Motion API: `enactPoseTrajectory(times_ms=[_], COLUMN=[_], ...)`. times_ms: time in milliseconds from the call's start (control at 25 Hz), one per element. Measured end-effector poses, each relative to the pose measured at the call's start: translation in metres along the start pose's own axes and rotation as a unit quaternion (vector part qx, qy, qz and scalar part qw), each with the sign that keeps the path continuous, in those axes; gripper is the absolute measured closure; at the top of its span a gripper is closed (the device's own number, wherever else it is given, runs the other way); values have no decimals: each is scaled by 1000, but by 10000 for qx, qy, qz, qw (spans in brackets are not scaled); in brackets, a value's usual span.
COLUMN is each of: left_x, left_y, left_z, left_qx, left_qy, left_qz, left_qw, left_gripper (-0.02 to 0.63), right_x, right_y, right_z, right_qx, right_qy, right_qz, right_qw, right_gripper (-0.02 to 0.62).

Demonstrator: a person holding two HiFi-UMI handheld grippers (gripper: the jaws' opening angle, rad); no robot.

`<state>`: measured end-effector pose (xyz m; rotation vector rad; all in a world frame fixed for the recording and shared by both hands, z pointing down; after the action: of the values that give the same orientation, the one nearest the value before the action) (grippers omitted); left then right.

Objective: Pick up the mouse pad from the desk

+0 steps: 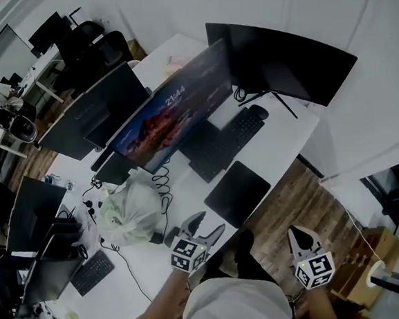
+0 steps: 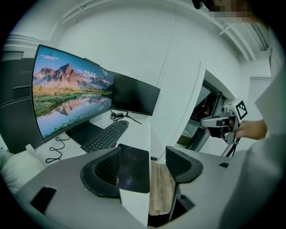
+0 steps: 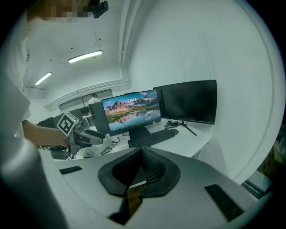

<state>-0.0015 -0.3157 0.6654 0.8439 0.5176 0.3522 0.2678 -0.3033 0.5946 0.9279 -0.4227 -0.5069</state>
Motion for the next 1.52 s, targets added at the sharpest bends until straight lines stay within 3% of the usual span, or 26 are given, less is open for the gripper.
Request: enactPoseTrajectory(times_ms=[320, 600, 1000, 1280, 1520], left_x=[-29, -54, -87, -102, -104], left_y=[34, 70, 122, 157, 160], left_z=[62, 99, 145, 169, 173], left_qx=[-604, -1200, -1958, -2559, -2648], left_qy=[-671, -965, -1059, -1188, -1164], left_qz=[-15, 13, -81, 9, 67], left_qw=[9959, 9881, 9749, 9594, 9572], left_gripper=[262, 242, 193, 132, 108], right_x=[45, 59, 54, 44, 42], right_y=[21, 33, 48, 51, 55], right_z=[51, 87, 128, 149, 159], right_qx=[-451, -690, -966, -1087, -1212], right_qy=[-661, -992, -1171, -1174, -1198], right_qz=[-58, -26, 120, 212, 305], right_qw=[9968, 9927, 9883, 9869, 9849], right_gripper=[583, 583, 583, 583, 583])
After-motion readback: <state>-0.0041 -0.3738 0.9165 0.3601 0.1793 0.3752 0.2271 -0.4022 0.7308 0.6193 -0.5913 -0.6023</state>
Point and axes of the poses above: the fingertips, and each gripper's own axes: z forward along the fingers, x to its right, y out of its underside, the point moved 4 cm from there along -z, backward along the fingers, and after that the axes turned 4 degrees about -x, right-handed, at the moved point
